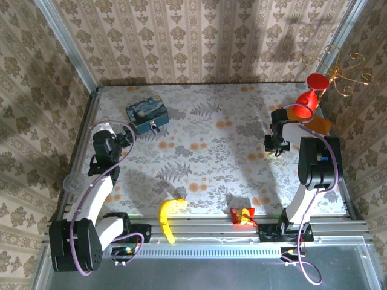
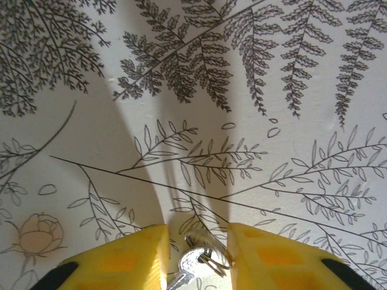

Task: Unlock the padlock with the key

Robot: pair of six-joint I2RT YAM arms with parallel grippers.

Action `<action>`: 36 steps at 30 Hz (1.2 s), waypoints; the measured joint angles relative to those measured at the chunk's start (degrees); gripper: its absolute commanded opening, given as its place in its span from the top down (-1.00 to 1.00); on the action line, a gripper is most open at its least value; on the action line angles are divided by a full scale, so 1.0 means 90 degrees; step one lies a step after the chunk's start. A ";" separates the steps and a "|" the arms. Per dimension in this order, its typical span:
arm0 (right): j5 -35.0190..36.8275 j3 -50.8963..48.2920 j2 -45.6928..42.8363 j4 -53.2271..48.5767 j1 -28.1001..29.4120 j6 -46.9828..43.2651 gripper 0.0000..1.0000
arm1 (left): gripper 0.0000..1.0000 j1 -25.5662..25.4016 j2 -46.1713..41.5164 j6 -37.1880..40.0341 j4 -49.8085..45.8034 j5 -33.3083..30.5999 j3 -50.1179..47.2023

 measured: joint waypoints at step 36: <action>0.0505 0.0041 -0.2261 -0.0619 0.2431 0.2276 1.00 | -1.00 -0.1494 0.0202 -0.0823 -0.0794 0.0401 0.0444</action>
